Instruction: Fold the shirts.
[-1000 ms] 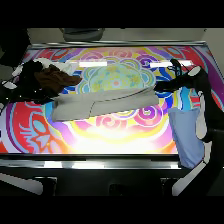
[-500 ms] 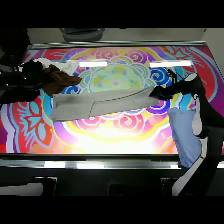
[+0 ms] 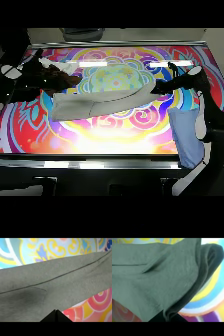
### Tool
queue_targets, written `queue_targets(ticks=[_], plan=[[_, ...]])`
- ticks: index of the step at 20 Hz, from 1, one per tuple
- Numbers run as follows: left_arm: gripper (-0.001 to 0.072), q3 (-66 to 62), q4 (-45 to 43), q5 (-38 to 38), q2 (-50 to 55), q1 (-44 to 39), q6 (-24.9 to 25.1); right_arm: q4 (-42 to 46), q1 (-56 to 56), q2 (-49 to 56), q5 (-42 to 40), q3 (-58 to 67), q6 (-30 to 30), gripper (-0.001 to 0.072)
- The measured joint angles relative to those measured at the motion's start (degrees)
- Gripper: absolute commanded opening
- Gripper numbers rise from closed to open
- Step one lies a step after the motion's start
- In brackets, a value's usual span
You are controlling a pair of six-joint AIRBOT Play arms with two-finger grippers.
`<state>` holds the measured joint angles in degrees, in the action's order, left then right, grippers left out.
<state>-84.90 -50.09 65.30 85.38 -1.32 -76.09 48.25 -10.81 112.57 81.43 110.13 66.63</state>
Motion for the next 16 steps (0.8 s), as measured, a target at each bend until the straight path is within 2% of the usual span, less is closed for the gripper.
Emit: queue_targets(ticks=[4,9,13,16], plan=[[0.0025,5.4,6.1,-7.5,2.9,-9.3,-2.5,0.2,1.5,-10.9,3.2,0.0,-1.8,0.0044],[0.0024,6.2,17.0,-17.4,10.2,-19.3,-4.5,3.2,3.3,-22.6,8.0,0.1,-2.4,0.0044],[0.0023,1.9,25.1,-19.9,18.0,-25.6,-5.1,5.4,4.4,-27.9,11.3,0.1,-3.2,0.0045],[0.0023,-3.1,29.7,-18.1,24.3,-28.8,-5.9,6.2,4.5,-30.0,12.8,0.1,-4.0,0.0045]])
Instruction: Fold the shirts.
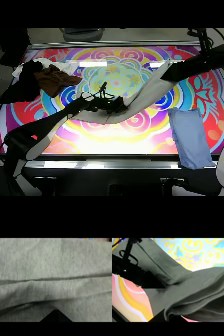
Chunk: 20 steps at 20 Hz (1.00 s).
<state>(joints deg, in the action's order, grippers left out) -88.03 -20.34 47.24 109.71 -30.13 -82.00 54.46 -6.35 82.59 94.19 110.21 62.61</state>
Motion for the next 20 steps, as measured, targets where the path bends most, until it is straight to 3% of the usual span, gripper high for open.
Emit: queue_targets(ticks=[6,9,14,20], plan=[[0.0020,-6.8,3.3,6.4,7.1,-1.2,-0.3,0.9,1.1,-0.9,-0.6,-0.1,-1.4,0.0045],[0.0021,-7.7,-4.5,8.5,2.4,2.1,-1.1,0.9,4.7,0.6,-2.2,-0.2,-1.8,0.0046],[0.0022,-8.1,-24.5,12.9,-12.3,15.9,-5.8,0.6,15.5,7.2,-10.5,-0.2,-1.6,0.0046],[0.0023,-8.2,-32.8,16.9,-27.1,38.1,-7.8,-4.1,28.5,19.5,-22.6,-0.2,-0.3,0.0047]])
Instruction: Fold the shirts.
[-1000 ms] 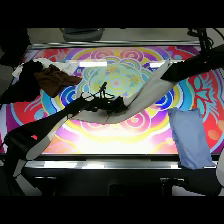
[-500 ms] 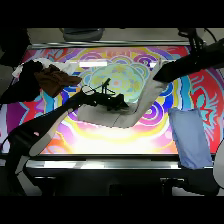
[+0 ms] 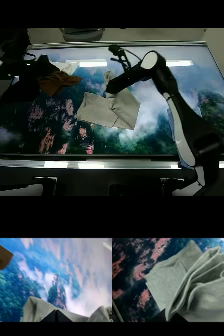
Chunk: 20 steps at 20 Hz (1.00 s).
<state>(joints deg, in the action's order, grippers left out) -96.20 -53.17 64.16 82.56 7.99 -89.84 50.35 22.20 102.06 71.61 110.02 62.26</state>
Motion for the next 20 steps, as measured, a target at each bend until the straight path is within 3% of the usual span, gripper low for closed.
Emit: queue_targets(ticks=[5,6,7,8,13,20], plan=[[0.0023,0.0,-1.4,1.8,-6.6,9.7,0.2,-4.2,5.9,8.5,-8.7,0.0,4.3,0.0048],[0.0023,0.0,-1.6,2.1,-7.2,10.4,0.5,-5.3,6.7,10.0,-9.7,0.0,5.2,0.0077],[0.0024,0.0,-1.6,2.2,-7.6,10.6,0.7,-6.9,7.5,11.4,-10.7,0.0,6.0,0.0330],[0.0023,0.0,-1.6,2.5,-7.9,10.7,0.9,-8.6,8.0,12.4,-11.5,0.0,6.5,0.0636],[0.0024,0.0,-2.1,2.6,-8.1,10.6,1.3,-12.3,5.3,12.1,-8.7,0.1,5.3,0.0639],[0.0024,0.0,-3.6,2.8,-6.6,10.5,3.4,7.9,-14.2,3.6,12.2,-6.3,5.3,0.0629]])
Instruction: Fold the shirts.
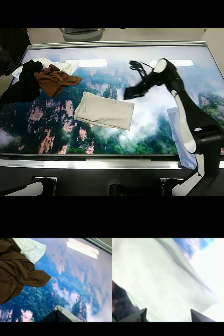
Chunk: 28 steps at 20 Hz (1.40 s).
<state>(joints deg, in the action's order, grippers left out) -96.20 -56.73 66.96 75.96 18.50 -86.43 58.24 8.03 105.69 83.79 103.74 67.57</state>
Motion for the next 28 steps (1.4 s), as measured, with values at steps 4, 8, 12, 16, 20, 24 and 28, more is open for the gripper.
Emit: queue_targets(ticks=[4,8,12,16,20,24,28], plan=[[0.0025,0.0,-0.3,0.1,0.4,-0.2,0.7,-6.8,-2.8,-1.4,-5.2,-16.4,-1.0,0.0640],[0.0025,0.0,-0.4,0.2,0.6,-0.2,1.0,-15.6,-2.0,-1.5,-14.4,-27.2,-2.7,0.0135],[0.0025,0.0,-0.3,0.1,0.6,-0.2,1.1,-21.1,-1.9,-2.6,-19.6,-30.4,-7.2,0.0045],[0.0025,0.0,-0.3,0.2,0.6,-0.2,1.8,-23.0,-6.3,-9.1,-20.6,-27.6,-11.2,0.0044],[0.0025,0.0,-0.3,0.1,0.6,-0.2,2.9,-16.7,-15.8,-16.7,-14.7,-20.9,-8.1,0.0044],[0.0025,0.0,-0.3,0.0,0.6,-0.2,3.8,-11.6,-26.5,-23.3,-7.1,-15.5,-4.0,0.0045],[0.0025,0.0,-0.3,-0.3,0.6,-0.2,4.9,-8.7,-37.0,-28.8,0.2,-12.5,-0.7,0.0045]])
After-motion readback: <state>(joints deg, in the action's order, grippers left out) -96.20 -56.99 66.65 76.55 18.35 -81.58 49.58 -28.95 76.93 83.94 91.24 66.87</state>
